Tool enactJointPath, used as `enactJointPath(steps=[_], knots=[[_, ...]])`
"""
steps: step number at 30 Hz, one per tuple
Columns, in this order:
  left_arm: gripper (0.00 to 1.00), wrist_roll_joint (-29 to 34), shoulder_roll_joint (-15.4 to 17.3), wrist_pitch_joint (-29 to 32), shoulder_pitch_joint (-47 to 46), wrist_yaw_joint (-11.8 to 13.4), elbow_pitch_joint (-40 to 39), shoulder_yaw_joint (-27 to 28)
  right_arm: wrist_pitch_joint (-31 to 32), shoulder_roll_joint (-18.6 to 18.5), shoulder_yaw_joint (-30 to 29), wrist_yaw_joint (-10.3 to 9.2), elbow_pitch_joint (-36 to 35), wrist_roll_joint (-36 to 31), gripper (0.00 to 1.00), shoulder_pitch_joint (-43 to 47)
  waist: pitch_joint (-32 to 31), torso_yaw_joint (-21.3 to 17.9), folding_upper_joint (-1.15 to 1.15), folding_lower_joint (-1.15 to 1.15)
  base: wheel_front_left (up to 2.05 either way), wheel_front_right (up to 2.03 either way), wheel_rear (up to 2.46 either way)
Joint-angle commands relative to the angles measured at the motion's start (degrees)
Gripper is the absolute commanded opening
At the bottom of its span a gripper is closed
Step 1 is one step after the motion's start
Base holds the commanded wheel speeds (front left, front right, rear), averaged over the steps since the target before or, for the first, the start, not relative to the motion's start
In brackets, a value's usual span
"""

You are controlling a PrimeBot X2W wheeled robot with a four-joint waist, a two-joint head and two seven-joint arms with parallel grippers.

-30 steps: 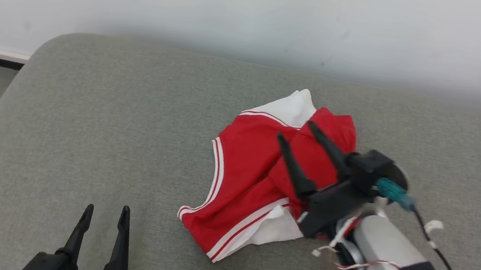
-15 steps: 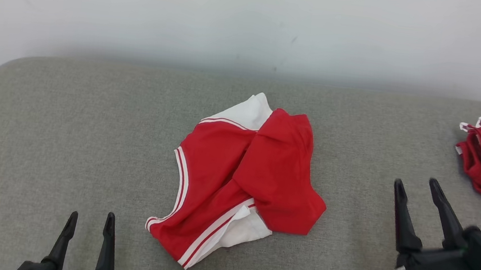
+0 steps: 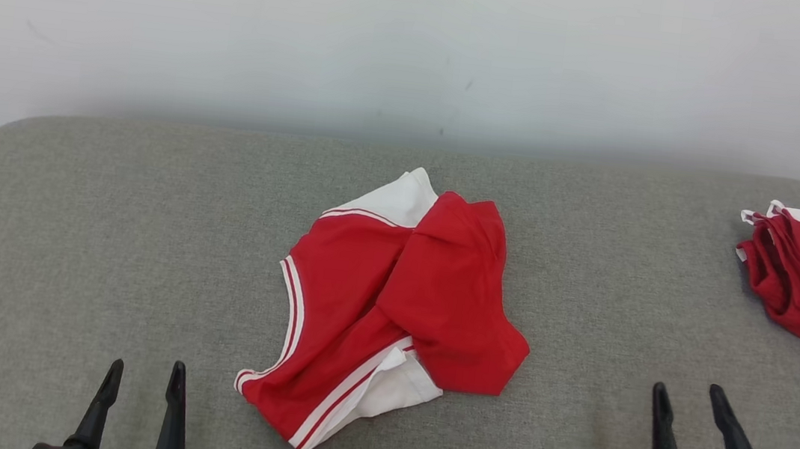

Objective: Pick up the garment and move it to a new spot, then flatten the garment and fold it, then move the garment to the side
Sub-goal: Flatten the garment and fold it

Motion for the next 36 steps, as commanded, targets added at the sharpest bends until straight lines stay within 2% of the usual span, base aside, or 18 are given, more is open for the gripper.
enactJointPath(steps=[1,5,11,22,30,31,33,36], knots=[[1.00,0.3,0.0,-0.2,0.8,0.2,-0.1,-0.1,0.0,-0.1,0.6,-0.15,0.0,-0.1,1.00,-0.7,0.0,0.4,0.00,0.00,0.00,0.00,0.00],[1.00,0.4,0.0,-0.2,-0.1,0.4,-0.3,-0.6,0.4,-1.1,2.7,-0.15,1.9,-0.4,1.00,-3.7,0.2,1.8,0.00,0.00,0.00,0.00,0.00],[1.00,0.6,0.0,-0.2,-0.7,0.5,-0.6,-1.5,5.1,-2.1,6.4,-0.15,7.9,0.5,1.00,-11.0,1.2,4.9,0.00,0.00,0.00,0.00,0.00],[1.00,-0.7,0.0,-0.2,-3.0,1.0,-0.3,-4.2,9.5,-4.5,12.6,-0.15,25.8,2.4,1.00,-23.7,5.3,12.1,0.00,0.00,0.00,0.00,0.00],[1.00,-1.0,0.0,-0.2,-3.6,1.2,0.0,-4.4,11.4,-4.3,16.8,-0.15,35.9,5.0,1.00,-27.4,6.3,13.8,0.00,0.00,0.00,0.00,0.00],[1.00,-1.1,0.0,-0.2,-3.6,1.3,0.0,-4.4,11.8,-4.1,17.4,-0.15,36.8,5.8,0.92,-27.9,6.3,13.8,0.00,0.00,0.00,0.00,0.00],[1.00,-1.1,0.0,-0.2,-3.6,1.4,0.0,-4.3,12.2,-3.9,18.6,-0.15,38.1,7.1,0.01,-28.4,6.3,13.7,0.00,0.00,0.00,0.00,0.00],[1.00,-1.1,0.0,-0.2,-3.5,1.7,-0.1,-4.3,11.4,-4.5,20.0,-0.15,39.3,8.9,0.00,-28.8,6.2,12.9,0.00,0.00,0.00,0.00,0.00]])
